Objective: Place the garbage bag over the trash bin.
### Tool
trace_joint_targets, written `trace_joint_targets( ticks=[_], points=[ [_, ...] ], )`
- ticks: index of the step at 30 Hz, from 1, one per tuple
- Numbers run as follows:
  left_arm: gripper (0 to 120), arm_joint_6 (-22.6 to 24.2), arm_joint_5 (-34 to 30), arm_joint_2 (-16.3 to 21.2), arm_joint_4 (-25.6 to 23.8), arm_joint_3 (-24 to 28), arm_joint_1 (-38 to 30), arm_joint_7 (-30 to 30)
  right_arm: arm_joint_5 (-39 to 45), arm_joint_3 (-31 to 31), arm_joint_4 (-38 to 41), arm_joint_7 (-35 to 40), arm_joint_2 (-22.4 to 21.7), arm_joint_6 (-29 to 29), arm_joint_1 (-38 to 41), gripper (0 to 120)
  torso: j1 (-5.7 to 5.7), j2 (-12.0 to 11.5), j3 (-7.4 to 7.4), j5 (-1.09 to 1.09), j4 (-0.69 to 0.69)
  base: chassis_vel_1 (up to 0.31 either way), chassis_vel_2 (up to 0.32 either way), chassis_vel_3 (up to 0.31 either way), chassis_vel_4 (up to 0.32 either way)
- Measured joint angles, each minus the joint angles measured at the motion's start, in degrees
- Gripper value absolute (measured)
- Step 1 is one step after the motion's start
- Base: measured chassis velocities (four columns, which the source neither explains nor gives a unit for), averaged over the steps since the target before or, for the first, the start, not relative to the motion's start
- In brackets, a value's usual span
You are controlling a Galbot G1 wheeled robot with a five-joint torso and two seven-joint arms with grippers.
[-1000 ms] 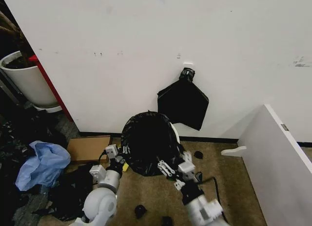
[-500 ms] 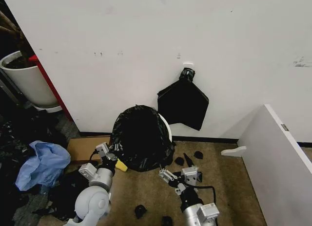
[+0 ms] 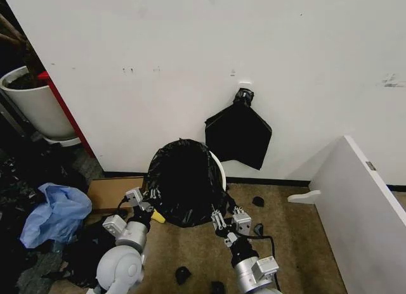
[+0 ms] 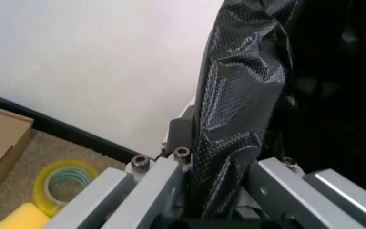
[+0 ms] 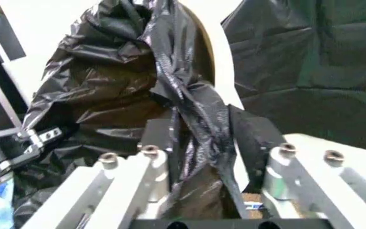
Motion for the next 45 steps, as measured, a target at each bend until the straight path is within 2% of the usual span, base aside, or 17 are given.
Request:
trace_joint_targets(
  ticks=[8,13,22,28,34,40,42,44,45],
  points=[
    [1,-0.3,1.2,-0.3,0.3,0.7,0.3,0.0,-0.1,1.6,-0.9,0.1,-0.1,2.0,-0.3,0,0.0,0.0,0.0,0.0,0.0,0.0,0.0,0.0,0.0],
    [1,-0.3,1.2,-0.3,0.4,0.8,0.2,0.1,1.2,2.3,-2.2,-0.2,0.2,4.5,0.5,0,0.0,0.0,0.0,-0.01,-0.01,0.0,0.0,0.0,0.0],
    [1,0.2,1.7,0.4,-0.8,0.3,1.7,0.3,9.4,3.5,-5.8,-0.1,1.9,10.6,3.3,0,0.0,0.0,0.0,0.0,0.0,0.0,0.0,0.0,0.0],
    [1,0.5,1.4,0.6,-1.4,-0.2,2.2,0.2,12.2,4.4,-7.0,1.4,2.4,11.5,3.9,0,0.0,0.0,0.0,0.0,0.0,0.0,0.0,0.0,0.0],
    [1,1.1,-1.8,0.7,-2.1,-1.9,1.4,-0.2,11.8,4.2,-7.8,1.4,2.2,11.6,2.1,0,0.0,0.0,0.0,0.0,0.0,0.0,0.0,0.0,0.0],
    [1,2.4,-4.8,0.4,-3.9,-3.1,0.6,-0.8,5.3,2.6,-10.2,-3.3,1.8,14.8,0.3,0,0.0,0.0,0.0,0.0,-0.01,0.0,0.0,0.0,0.0],
    [1,3.4,-5.1,0.3,-4.8,-3.1,0.7,-0.9,-3.4,3.6,-13.0,-5.2,2.2,18.1,0.9,0,0.0,0.0,0.0,0.01,0.0,0.0,0.0,0.0,0.0],
    [1,4.3,-5.2,0.2,-5.3,-3.1,0.7,-1.0,-9.7,6.2,-15.1,-6.0,2.7,20.6,1.8,7,0.0,0.0,0.0,0.0,0.0,0.0,0.0,0.0,0.0],
    [1,5.2,-5.4,0.2,-5.7,-3.1,0.7,-1.3,-13.5,8.5,-16.8,-6.4,2.9,22.5,2.4,14,0.0,0.0,0.0,0.01,0.0,0.0,0.0,0.0,0.0]
  ],
)
